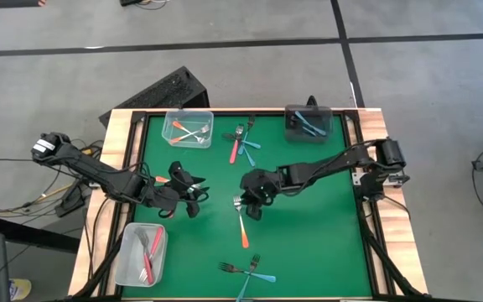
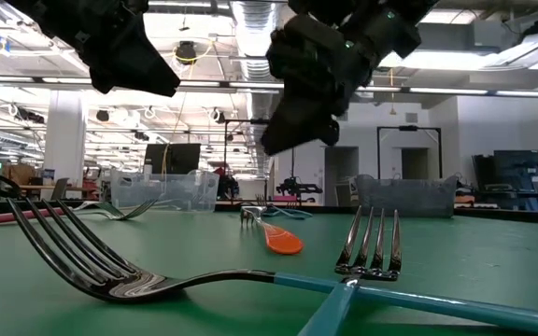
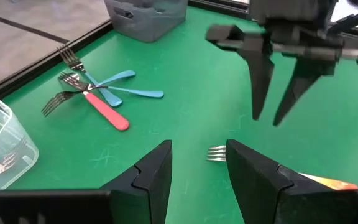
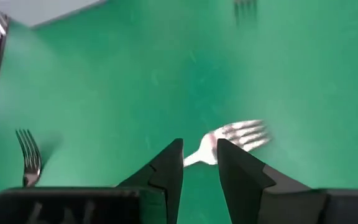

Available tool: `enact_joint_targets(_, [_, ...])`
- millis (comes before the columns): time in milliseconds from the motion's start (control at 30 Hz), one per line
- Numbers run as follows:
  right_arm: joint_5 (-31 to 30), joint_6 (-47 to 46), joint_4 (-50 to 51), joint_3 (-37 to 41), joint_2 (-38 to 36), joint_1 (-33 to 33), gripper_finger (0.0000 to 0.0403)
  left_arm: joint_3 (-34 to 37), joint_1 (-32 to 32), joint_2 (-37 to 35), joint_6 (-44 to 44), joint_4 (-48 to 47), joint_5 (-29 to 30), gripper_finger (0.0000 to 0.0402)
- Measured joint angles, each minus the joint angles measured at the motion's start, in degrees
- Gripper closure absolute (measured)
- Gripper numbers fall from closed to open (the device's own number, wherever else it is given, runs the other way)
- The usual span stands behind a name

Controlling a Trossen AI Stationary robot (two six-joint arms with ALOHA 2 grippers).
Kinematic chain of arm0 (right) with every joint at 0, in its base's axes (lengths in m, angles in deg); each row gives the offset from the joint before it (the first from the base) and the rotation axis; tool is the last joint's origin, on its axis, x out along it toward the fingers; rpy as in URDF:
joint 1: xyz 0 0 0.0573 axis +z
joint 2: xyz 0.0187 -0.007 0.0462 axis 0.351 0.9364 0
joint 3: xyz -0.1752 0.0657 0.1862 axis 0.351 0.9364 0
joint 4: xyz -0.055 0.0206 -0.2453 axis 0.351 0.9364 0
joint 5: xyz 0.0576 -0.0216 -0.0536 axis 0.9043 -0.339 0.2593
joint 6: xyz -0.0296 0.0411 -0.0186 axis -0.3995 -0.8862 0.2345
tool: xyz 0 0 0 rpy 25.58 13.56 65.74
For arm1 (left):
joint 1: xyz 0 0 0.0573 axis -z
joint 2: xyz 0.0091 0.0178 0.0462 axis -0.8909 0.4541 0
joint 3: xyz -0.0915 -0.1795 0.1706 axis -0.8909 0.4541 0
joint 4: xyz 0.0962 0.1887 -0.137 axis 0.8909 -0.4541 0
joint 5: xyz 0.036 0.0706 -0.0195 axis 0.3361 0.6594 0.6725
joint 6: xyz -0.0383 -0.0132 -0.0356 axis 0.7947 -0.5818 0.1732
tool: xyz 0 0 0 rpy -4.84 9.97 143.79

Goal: Sort silverware by color (type)
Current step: Put the orange fork into the transparent bin

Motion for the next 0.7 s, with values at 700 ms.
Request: enact_joint_targets(700, [-12.79, -15.03, -6.38, 0.15, 11.53, 6.25, 0.0183, 0.01, 1.26, 0.0, 2.99, -4.24, 2.01, 0.0262])
